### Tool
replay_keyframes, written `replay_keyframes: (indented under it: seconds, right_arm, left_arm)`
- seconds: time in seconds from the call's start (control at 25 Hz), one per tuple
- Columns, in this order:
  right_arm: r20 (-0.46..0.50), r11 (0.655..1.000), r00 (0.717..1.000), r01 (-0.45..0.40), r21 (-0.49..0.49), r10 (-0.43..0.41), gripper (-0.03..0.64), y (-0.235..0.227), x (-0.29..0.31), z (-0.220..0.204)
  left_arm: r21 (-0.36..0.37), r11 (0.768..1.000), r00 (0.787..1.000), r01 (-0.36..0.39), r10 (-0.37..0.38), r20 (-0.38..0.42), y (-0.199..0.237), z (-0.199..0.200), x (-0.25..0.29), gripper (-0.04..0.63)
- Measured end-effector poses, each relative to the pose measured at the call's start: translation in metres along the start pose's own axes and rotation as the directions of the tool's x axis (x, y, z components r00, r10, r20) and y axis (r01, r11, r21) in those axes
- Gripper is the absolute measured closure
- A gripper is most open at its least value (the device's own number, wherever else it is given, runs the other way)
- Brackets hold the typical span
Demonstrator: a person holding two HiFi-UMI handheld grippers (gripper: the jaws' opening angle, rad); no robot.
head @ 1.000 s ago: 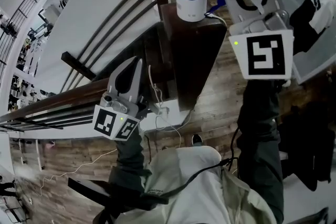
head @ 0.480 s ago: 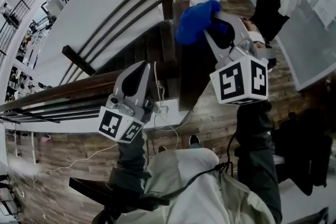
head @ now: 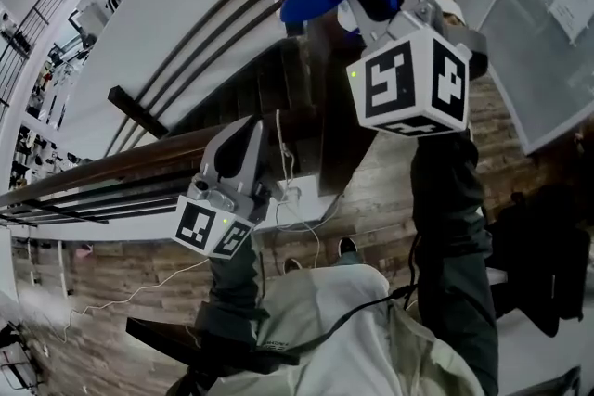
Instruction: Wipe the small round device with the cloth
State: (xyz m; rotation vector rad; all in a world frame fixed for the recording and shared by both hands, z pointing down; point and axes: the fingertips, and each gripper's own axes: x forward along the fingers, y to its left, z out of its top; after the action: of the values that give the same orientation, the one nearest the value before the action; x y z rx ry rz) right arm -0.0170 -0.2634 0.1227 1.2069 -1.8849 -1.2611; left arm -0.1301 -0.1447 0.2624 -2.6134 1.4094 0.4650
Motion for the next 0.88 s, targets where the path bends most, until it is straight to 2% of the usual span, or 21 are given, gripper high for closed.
replay_keyframes:
  seconds: [0.2, 0.4, 0.52, 0.6, 0.68, 0.76, 0.88]
  right_arm:
    - [0.015, 0.995, 0.998, -0.06, 0.082, 0.059, 0.535, 0.027, -0.006, -0.003]
    - [-0.015, 0.984, 0.989, -0.145, 0.106, 0.148, 0.535, 0.06, -0.011, -0.022]
    - [0.052, 0.986, 0.995, -0.096, 0.135, 0.09, 0.535, 0.049, -0.017, -0.018]
    - [0.113, 0.983, 0.994, -0.007, 0.185, -0.014, 0.535, 0.021, -0.028, -0.011]
    - [0.125, 0.966, 0.986, 0.077, 0.247, -0.111, 0.535, -0.01, -0.035, -0.012]
    - [0.109, 0.966, 0.988, 0.081, 0.246, -0.111, 0.535, -0.024, -0.029, -0.017]
    - [0.086, 0.981, 0.995, 0.037, 0.19, -0.054, 0.535, -0.012, -0.018, -0.02]
  left_arm:
    - [0.026, 1.0, 1.0, 0.015, -0.015, 0.003, 0.006, 0.008, 0.003, 0.595]
    - [0.108, 0.992, 0.998, 0.067, -0.068, 0.004, 0.005, 0.04, 0.032, 0.595]
    - [0.145, 0.985, 0.995, 0.096, -0.097, 0.0, 0.003, 0.053, 0.052, 0.595]
    - [0.154, 0.982, 0.993, 0.113, -0.115, 0.005, 0.0, 0.06, 0.064, 0.595]
    - [0.162, 0.979, 0.991, 0.127, -0.131, 0.012, -0.001, 0.068, 0.078, 0.595]
    - [0.168, 0.975, 0.989, 0.142, -0.146, 0.01, -0.002, 0.074, 0.093, 0.595]
    - [0.164, 0.974, 0.987, 0.156, -0.16, 0.007, -0.004, 0.081, 0.111, 0.595]
